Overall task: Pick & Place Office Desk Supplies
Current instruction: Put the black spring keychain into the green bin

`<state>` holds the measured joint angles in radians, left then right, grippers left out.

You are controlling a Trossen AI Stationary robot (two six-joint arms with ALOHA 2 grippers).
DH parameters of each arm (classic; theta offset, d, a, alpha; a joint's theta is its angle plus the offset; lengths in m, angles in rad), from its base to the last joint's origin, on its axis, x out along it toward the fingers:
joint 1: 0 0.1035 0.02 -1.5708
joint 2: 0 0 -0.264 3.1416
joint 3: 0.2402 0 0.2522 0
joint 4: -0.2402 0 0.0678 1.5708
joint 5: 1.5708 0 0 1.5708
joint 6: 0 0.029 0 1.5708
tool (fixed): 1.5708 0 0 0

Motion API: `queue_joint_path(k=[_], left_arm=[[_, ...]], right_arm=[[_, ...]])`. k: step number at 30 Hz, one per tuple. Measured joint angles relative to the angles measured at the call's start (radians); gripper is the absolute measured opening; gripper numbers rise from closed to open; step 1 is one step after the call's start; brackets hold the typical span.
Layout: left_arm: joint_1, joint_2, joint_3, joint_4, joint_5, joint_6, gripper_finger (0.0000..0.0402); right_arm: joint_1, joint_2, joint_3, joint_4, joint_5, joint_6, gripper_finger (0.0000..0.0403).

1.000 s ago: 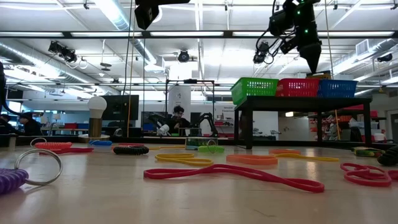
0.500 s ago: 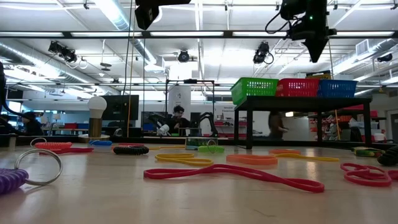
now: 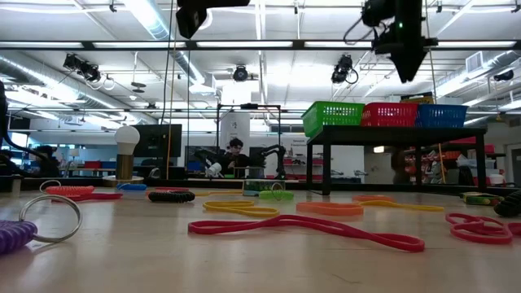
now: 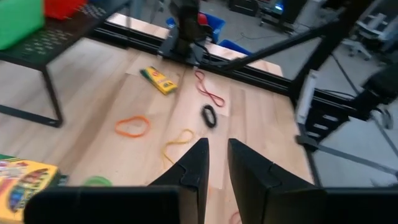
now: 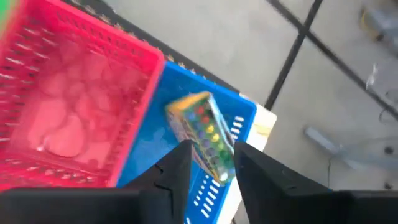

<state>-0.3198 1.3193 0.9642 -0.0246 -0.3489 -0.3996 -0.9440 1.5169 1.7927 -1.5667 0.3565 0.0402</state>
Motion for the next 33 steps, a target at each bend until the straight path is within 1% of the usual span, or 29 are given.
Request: queue_joint_path(k=[2,4,6,7,8,10,12,15,18,21,23,27,30,33], left_arm=[[-0.002,0.0,0.0,0.0,-0.036,0.011,0.0058],[-0.002,0.0,0.0,0.0,-0.048,0.02,0.005],[0.001,0.0,0.0,0.0,-0.051,0.032,0.0037],[0.004,0.0,0.0,-0.001,-0.051,0.043,0.003],[0.007,0.0,0.0,-0.001,-0.051,0.052,0.0022],[0.015,0.0,0.0,-0.007,-0.051,0.063,0.0008],[0.021,0.0,0.0,-0.01,-0.051,0.069,0.0006],[0.021,0.004,0.0,-0.009,-0.062,0.076,0.0007],[0.021,0.012,-0.004,-0.007,-0.066,0.074,0.0007],[0.026,0.017,-0.063,0.089,-0.061,0.041,0.0007],[0.026,0.02,-0.125,0.163,-0.053,-0.002,0.0007],[0.03,0.019,-0.242,0.311,-0.067,-0.136,0.0007],[0.056,0.025,-0.276,0.291,-0.066,-0.261,0.0014],[0.08,0.023,-0.262,0.182,-0.072,-0.35,0.0026]], right_arm=[[0.043,-0.027,0.017,0.0,-0.023,0.014,0.0113],[0.113,-0.071,0.014,0.015,-0.054,0.05,0.0079],[0.204,-0.12,-0.007,0.071,-0.067,0.098,0.0033],[0.256,-0.142,-0.024,0.104,-0.072,0.126,0.0017],[0.313,-0.166,-0.046,0.145,-0.075,0.158,0.001],[0.428,-0.217,-0.101,0.241,-0.076,0.228,0.0014],[0.544,-0.268,-0.177,0.339,-0.063,0.288,0.0015],[0.716,-0.335,-0.318,0.508,-0.017,0.359,0.0005],[0.868,-0.392,-0.466,0.687,0.029,0.398,0.0009],[1.007,-0.426,-0.6,0.841,0.09,0.416,0.0011],[1.075,-0.431,-0.672,0.907,0.121,0.469,0.0007],[1.184,-0.439,-0.795,0.983,0.14,0.582,0.0005],[1.252,-0.438,-0.869,1.032,0.137,0.645,0.0008],[1.297,-0.438,-0.916,1.057,0.137,0.685,0.0007]])
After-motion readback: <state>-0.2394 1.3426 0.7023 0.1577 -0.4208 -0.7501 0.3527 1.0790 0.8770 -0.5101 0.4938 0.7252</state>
